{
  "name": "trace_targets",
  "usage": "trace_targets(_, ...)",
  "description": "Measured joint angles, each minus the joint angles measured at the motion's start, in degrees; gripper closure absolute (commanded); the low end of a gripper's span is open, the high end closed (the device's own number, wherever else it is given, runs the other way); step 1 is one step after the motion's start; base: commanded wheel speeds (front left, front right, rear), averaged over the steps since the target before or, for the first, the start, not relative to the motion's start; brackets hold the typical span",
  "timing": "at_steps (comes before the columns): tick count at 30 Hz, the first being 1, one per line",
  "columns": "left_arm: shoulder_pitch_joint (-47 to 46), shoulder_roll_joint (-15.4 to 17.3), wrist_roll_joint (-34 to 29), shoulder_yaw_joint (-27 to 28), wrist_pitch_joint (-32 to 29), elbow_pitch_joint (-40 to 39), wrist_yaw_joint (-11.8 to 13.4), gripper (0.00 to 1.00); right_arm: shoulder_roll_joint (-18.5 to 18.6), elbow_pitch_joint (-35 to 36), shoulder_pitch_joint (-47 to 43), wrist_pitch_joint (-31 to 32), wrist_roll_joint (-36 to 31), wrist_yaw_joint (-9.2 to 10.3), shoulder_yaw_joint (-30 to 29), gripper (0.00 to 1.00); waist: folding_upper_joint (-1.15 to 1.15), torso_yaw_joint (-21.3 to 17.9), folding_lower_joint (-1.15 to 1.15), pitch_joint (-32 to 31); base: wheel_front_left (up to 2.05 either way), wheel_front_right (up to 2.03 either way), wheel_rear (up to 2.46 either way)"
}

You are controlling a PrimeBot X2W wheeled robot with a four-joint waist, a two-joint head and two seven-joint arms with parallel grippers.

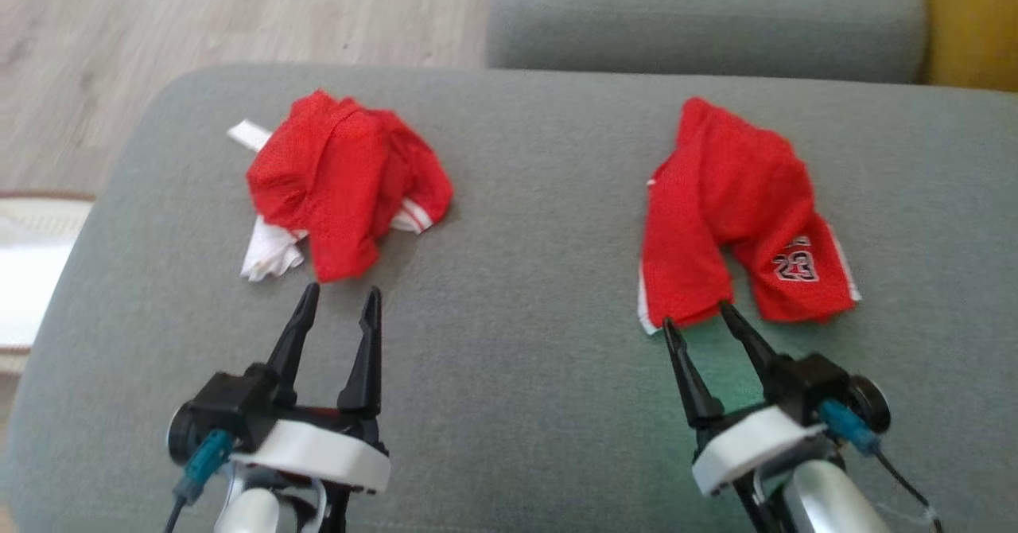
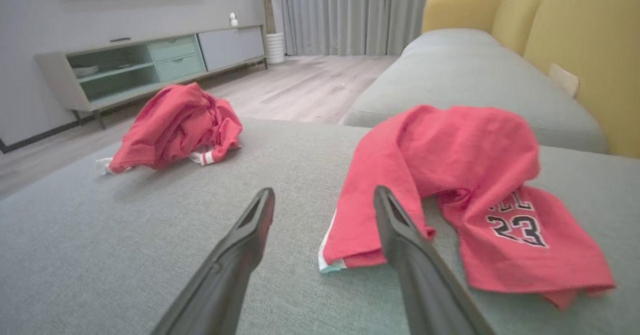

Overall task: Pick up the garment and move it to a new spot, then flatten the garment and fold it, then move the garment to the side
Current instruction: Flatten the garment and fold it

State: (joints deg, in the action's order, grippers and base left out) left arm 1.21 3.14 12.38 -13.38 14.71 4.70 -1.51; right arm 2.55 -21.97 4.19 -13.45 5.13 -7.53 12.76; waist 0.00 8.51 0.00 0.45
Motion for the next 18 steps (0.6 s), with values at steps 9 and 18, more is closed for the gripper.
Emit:
trace_targets(9, -2.63, -0.11, 0.93, -1.75, 0.00, 1.19, 0.08, 0.00, 0.04, -13.79, 10.04, 3.91, -7.02, 0.00, -3.78, 0.00, 0.00, 6.20, 0.00, 4.41, 0.00, 0.00, 0.00)
trace_targets(18, -4.50, -0.21, 1.80, -2.57, 0.00, 1.19, 0.53, 0.00, 0.12, -24.19, 15.81, 8.06, -10.73, -0.01, -9.49, 0.00, 0.00, 9.62, 0.00, 7.25, 0.00, 0.00, 0.00)
